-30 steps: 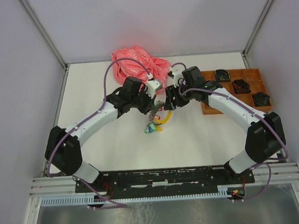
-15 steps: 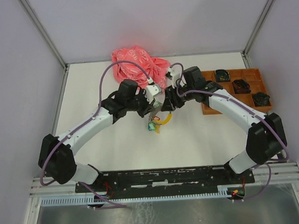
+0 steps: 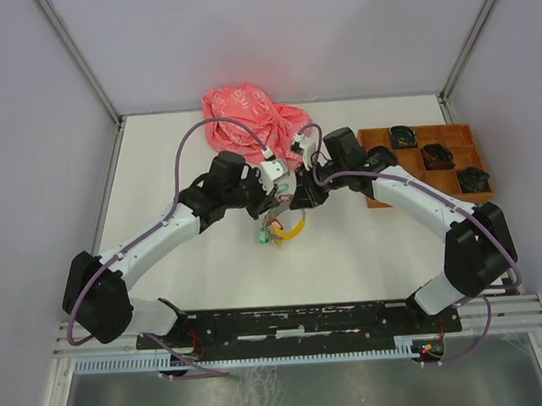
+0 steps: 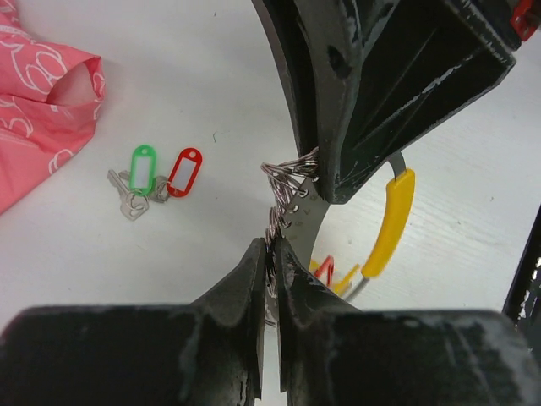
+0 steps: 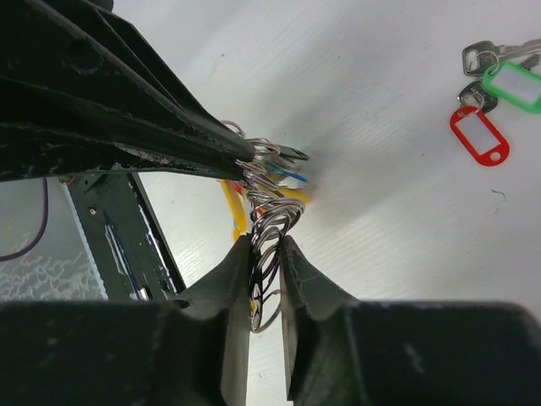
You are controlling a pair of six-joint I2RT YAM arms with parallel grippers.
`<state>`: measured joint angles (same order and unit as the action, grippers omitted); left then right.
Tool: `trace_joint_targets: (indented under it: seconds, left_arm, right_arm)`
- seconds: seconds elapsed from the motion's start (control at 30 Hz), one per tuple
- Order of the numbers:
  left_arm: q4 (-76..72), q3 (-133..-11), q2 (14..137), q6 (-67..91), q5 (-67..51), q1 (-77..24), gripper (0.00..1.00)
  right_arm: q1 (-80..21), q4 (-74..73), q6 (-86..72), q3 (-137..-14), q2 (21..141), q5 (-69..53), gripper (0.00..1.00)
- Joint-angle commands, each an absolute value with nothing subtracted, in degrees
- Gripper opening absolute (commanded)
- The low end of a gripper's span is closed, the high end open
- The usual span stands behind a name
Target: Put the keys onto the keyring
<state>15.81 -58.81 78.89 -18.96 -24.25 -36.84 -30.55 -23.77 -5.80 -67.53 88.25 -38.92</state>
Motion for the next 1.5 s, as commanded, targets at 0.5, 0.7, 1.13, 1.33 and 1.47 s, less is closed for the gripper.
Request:
trace_joint_targets:
  seconds: [0.5,0.7,1.13,1.33,1.47]
  left_arm:
    - [-3.6,-40.6,55.8,15.2,-5.9,-36.0,0.6]
    - [-5.0,-40.3,56.3,25.2,-5.6,-34.7,0.63]
    - [-1.7,-43.5,64.2,33.0,-3.0,-33.5,0.59]
    - [-3.2,-45.1,67.5,34.0,-0.2,-33.1,0.55]
    - [-1.5,-44.7,69.1,38.3,1.5,-30.2,0.46]
  right_arm:
    - [-38.2,3.0,1.4,-51.5,71.7,-18.4,0.01]
    - [-42.8,10.0,6.6,-49.1,69.2,-6.7,0.01]
    - [-46.6,13.5,9.3,-47.6,69.0,-0.3,0.01]
    - [-47.9,14.4,10.4,-47.4,69.5,0.2,0.01]
    - [-48.5,14.9,11.0,-47.0,69.3,0.0,0.01]
